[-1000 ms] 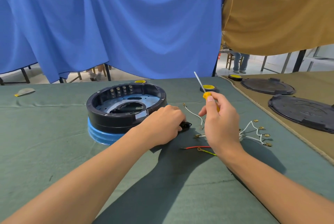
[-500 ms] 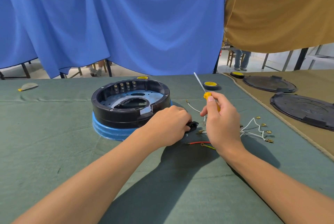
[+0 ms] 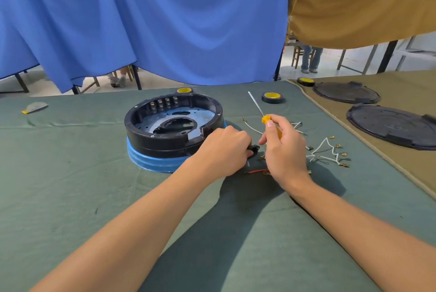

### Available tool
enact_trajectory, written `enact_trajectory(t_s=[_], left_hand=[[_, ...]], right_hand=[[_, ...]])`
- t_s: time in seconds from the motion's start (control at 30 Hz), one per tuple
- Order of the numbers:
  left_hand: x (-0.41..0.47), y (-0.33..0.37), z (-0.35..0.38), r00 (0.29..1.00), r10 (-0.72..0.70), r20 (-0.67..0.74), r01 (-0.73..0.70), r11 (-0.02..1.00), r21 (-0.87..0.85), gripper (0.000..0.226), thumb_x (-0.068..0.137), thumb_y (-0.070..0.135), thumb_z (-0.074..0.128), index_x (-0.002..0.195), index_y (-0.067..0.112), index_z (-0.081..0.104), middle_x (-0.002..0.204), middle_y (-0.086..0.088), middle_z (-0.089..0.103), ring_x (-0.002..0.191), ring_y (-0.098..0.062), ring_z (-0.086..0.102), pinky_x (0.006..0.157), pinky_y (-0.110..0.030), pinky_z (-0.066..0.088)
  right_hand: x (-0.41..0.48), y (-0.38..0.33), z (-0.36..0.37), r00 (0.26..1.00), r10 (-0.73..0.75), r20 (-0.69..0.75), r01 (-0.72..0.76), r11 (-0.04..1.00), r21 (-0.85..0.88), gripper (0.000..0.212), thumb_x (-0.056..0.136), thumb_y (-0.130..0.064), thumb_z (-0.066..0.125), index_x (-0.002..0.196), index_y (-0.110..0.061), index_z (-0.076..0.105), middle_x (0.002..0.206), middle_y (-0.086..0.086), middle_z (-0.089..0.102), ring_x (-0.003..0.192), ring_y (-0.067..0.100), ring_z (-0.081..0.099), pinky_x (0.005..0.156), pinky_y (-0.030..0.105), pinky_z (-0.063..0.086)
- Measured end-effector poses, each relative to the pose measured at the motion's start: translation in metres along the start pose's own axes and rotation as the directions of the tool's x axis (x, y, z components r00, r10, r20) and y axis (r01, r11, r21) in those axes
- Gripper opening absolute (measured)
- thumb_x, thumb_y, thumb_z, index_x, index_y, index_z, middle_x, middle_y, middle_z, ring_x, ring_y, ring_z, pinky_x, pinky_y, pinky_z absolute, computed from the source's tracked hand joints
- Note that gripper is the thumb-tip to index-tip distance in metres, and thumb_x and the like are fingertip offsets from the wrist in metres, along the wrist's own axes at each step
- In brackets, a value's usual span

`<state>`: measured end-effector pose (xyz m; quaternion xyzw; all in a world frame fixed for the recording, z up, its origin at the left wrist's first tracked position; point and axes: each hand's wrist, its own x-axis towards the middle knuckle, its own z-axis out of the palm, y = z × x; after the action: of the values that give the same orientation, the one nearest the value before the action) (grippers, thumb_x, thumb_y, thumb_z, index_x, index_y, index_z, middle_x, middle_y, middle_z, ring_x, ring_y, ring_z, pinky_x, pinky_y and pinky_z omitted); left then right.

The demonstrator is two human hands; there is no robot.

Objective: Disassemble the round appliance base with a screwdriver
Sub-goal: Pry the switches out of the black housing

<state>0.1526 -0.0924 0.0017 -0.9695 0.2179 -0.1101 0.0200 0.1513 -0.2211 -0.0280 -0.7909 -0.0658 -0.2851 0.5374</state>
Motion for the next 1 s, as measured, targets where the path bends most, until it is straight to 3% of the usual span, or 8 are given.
enact_trajectory(t_s=[0.13,0.27,0.4,0.53,0.67,0.77,0.9,1.0], left_hand=[[-0.006,-0.022,-0.018,0.99,0.029,-0.137,-0.028,1.0,0.01,0.03,0.097,0.037,0.048,0.106,0.015,0.066,0.104,-0.003,0.065,0.103,-0.026,0.056,0.083,-0.038,0.046],[-0.018,-0.065,-0.025,0.953,-0.117,-0.281,0.144,0.986,0.078,0.044,0.094,0.051,0.049,0.122,0.019,0.061,0.128,0.002,0.057,0.118,-0.024,0.048,0.096,-0.038,0.037],[-0.025,-0.083,-0.015,0.961,-0.269,-0.067,0.262,0.96,-0.096,0.057,0.095,0.061,0.036,0.135,0.023,0.05,0.137,0.004,0.053,0.124,-0.023,0.05,0.093,-0.04,0.043],[-0.034,-0.094,-0.005,0.978,-0.182,-0.099,0.187,0.981,0.048,0.06,0.094,0.064,0.017,0.11,0.025,0.06,0.106,0.008,0.065,0.1,-0.02,0.06,0.062,-0.033,0.036],[-0.047,-0.117,-0.009,0.973,-0.114,-0.2,0.136,0.986,0.099,0.071,0.093,0.061,0.002,0.067,0.02,0.053,0.062,0.001,0.054,0.068,-0.02,0.053,0.07,-0.035,0.034],[-0.056,-0.136,-0.014,0.961,-0.188,-0.204,0.183,0.982,-0.044,0.061,0.1,0.05,0.021,0.047,0.025,0.036,0.045,0.004,0.037,0.05,-0.01,0.039,0.07,-0.033,0.026],[-0.058,-0.14,-0.019,0.952,-0.247,-0.181,0.212,0.958,-0.191,0.059,0.102,0.045,0.032,0.048,0.023,0.03,0.041,0.009,0.046,0.047,-0.009,0.035,0.063,-0.034,0.021],[-0.046,-0.126,-0.028,0.949,-0.288,-0.127,0.228,0.907,-0.355,0.056,0.098,0.055,0.035,0.06,0.015,0.048,0.05,0.005,0.05,0.058,-0.017,0.048,0.057,-0.033,0.031]], right_hand=[[0.0,-0.002,0.0,1.0,-0.009,0.007,0.008,1.0,0.016,0.02,0.102,-0.021,0.041,0.108,-0.019,0.059,0.068,-0.004,0.06,0.057,0.01,0.048,0.066,0.039,0.044],[0.008,-0.013,0.009,0.997,0.073,0.024,-0.075,0.992,0.098,0.019,0.102,-0.022,0.04,0.103,-0.019,0.059,0.068,-0.001,0.061,0.057,0.014,0.053,0.062,0.04,0.047],[0.018,-0.027,0.031,0.991,0.1,0.089,-0.109,0.989,0.104,0.02,0.102,-0.022,0.039,0.102,-0.019,0.059,0.067,-0.002,0.061,0.059,0.011,0.059,0.068,0.046,0.055],[0.038,-0.038,0.053,0.986,0.058,0.154,-0.064,0.997,0.038,0.023,0.103,-0.022,0.038,0.11,-0.017,0.059,0.073,-0.004,0.065,0.082,0.021,0.065,0.086,0.047,0.052],[0.061,-0.038,0.066,0.965,0.0,0.262,0.027,0.994,-0.102,0.027,0.103,-0.022,0.037,0.115,-0.013,0.059,0.081,-0.006,0.066,0.087,0.019,0.058,0.079,0.034,0.044],[0.067,-0.031,0.077,0.942,0.012,0.336,0.048,0.984,-0.17,0.026,0.103,-0.022,0.037,0.113,-0.014,0.06,0.093,0.0,0.069,0.079,0.016,0.053,0.07,0.028,0.036],[0.061,-0.023,0.09,0.926,0.0,0.378,0.084,0.975,-0.206,0.026,0.103,-0.022,0.036,0.108,-0.014,0.061,0.099,0.003,0.067,0.073,0.0,0.052,0.07,0.029,0.044],[0.061,-0.024,0.093,0.92,0.016,0.39,0.053,0.985,-0.165,0.027,0.103,-0.021,0.037,0.107,-0.011,0.061,0.099,0.007,0.065,0.095,0.022,0.061,0.089,0.048,0.051]])
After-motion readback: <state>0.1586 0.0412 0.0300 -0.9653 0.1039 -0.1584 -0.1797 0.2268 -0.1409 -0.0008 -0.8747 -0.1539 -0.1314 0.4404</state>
